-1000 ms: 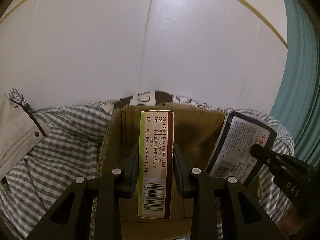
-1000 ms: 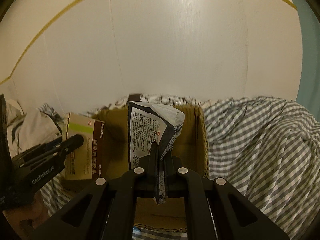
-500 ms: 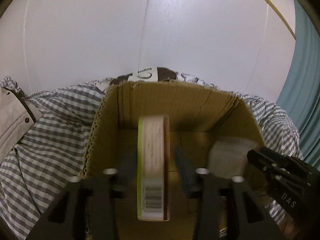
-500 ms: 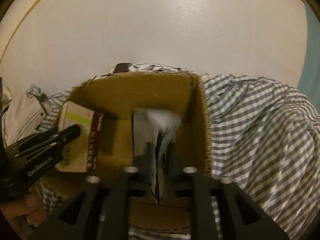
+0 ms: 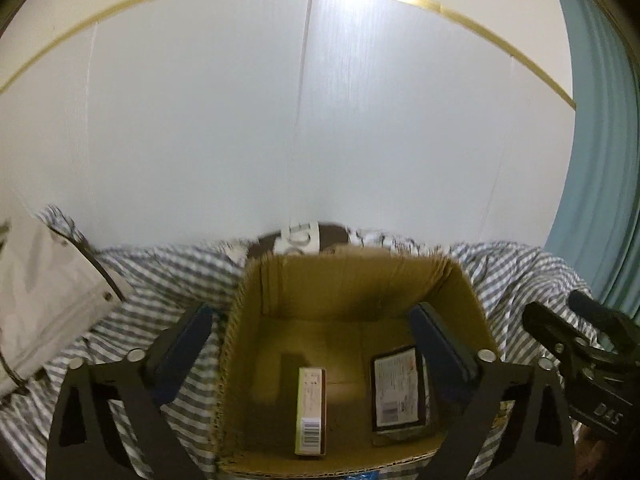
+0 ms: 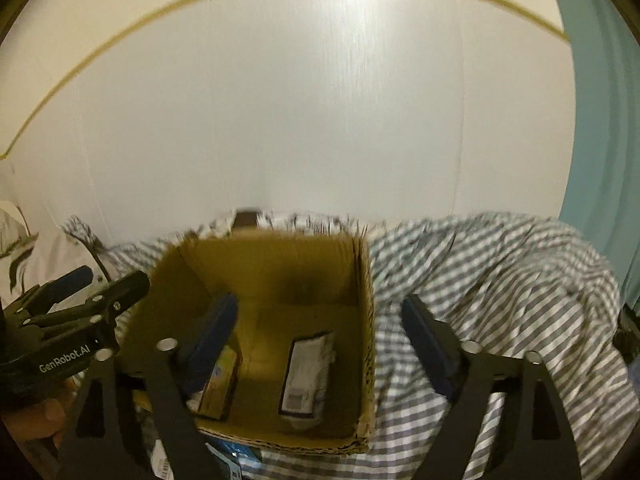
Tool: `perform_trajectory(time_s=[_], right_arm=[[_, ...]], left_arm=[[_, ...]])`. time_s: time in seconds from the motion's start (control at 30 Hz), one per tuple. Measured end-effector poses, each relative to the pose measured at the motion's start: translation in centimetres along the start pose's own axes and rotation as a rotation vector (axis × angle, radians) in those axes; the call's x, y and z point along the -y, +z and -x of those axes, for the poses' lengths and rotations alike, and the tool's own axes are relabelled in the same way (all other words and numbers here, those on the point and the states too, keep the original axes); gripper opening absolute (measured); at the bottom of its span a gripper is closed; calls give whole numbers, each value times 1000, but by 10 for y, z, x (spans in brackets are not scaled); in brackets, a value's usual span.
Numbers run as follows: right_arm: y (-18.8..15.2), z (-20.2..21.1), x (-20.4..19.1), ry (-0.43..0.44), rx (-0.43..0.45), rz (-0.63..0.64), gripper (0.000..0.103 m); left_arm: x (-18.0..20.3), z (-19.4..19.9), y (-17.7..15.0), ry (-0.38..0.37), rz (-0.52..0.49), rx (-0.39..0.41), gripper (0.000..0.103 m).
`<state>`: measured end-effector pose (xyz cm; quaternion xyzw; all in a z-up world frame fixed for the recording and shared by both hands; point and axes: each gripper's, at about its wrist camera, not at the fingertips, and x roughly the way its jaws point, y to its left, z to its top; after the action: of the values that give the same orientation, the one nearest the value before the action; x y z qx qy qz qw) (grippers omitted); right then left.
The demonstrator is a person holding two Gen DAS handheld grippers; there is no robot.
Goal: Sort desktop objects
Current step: 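Carry the medicine box and sachet into the cardboard box and release both, then withdraw both tools from the box toward the remaining items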
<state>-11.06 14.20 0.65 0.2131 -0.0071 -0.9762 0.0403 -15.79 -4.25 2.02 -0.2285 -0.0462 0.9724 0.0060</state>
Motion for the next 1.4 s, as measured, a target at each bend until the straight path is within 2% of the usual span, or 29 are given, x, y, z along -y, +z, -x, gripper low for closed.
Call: perform_trajectory(time_s=[0.07, 0.17, 0.43, 0.57, 0.8, 1.0, 1.2, 1.4], right_arm=[[5, 12, -2, -18, 41, 5, 102], [11, 36, -4, -15, 117, 2, 103], [13, 71, -7, -21, 158, -14, 103], [10, 84, -2, -23, 171, -29, 103], [3, 101, 1, -52, 164, -23, 103], [-17, 96, 6, -15, 96, -28, 103], [-37, 90, 10, -13, 36, -19, 103], [-56, 84, 5, 16, -29, 5, 103]], left_arm=[[1, 14, 5, 12, -5, 27, 103], [0, 32, 9, 18, -7, 46, 103], [-4, 66, 13, 60, 9, 52, 103], [-7, 74, 11, 50, 13, 43, 103], [-17, 89, 0, 56, 47, 15, 103], [-26, 90, -12, 101, 82, 6, 103], [-30, 87, -23, 73, 104, -35, 103], [-24, 74, -43, 33, 93, -124, 103]])
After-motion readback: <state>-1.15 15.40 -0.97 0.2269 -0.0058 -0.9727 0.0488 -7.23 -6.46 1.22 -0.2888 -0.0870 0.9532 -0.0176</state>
